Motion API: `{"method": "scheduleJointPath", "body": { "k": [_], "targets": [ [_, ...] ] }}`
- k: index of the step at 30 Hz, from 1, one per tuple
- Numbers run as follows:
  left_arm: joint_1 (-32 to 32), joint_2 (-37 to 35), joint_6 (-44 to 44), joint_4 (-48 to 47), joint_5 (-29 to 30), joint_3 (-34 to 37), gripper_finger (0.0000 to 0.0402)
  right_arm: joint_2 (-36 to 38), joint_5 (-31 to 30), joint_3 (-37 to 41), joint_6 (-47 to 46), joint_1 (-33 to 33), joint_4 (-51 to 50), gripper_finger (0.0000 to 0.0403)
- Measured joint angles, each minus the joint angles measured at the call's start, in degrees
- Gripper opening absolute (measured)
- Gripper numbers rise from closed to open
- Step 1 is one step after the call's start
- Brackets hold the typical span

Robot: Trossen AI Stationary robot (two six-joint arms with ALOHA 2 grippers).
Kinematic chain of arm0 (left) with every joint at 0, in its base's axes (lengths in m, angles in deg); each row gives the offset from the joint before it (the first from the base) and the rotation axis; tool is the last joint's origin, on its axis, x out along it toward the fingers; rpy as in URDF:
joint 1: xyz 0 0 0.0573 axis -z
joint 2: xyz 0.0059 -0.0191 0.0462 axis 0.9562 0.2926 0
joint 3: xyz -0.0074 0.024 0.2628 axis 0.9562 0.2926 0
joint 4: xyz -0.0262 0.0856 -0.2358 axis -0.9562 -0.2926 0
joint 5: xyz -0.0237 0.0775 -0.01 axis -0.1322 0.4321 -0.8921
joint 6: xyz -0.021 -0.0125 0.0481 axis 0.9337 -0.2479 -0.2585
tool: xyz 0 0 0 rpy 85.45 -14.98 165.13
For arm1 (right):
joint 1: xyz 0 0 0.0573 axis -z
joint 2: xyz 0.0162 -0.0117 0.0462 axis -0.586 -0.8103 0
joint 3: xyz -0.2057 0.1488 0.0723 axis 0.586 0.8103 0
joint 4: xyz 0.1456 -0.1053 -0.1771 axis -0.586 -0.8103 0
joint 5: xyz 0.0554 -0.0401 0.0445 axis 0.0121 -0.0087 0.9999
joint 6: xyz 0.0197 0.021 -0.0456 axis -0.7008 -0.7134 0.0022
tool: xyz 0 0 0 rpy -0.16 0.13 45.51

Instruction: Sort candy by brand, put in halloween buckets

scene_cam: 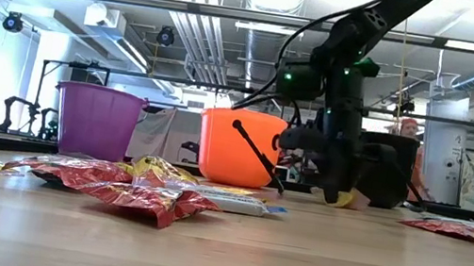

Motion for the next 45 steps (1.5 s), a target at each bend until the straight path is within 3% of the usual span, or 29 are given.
{"method": "scheduleJointPath", "body": {
  "k": [7,13,17,22,28,33,41,45],
  "targets": [
    [0.0,0.4,0.0,0.1,-2.2,0.0,0.0078,6.6,0.9,0.3,3.8,0.1,0.0,0.0026],
    [0.0,0.4,1.7,0.3,-16.0,-1.4,0.0078,18.8,9.8,0.2,9.9,0.4,5.7,0.0024],
    [-0.5,2.3,4.8,0.2,-27.7,-3.3,0.0078,24.9,17.6,0.2,12.7,1.4,19.1,0.0022],
    [-1.6,6.2,4.3,2.8,-38.6,-3.7,0.0078,26.1,22.7,0.2,13.2,4.6,42.8,0.002],
    [-5.5,12.5,5.1,11.4,-60.6,-3.6,0.0078,21.1,43.2,0.0,7.3,8.5,66.5,0.0019],
    [-6.0,16.4,11.4,16.9,-62.9,-4.8,0.008,16.8,57.4,0.1,-6.7,9.2,82.6,0.0019],
    [-5.9,20.7,12.1,16.7,-62.8,-8.2,0.0159,15.4,60.1,-0.9,-10.7,9.0,87.5,0.0017],
    [-5.9,23.3,13.3,17.1,-65.8,-10.2,0.0205,15.7,60.2,-1.9,-9.8,9.1,87.6,0.0017]
  ]
}}
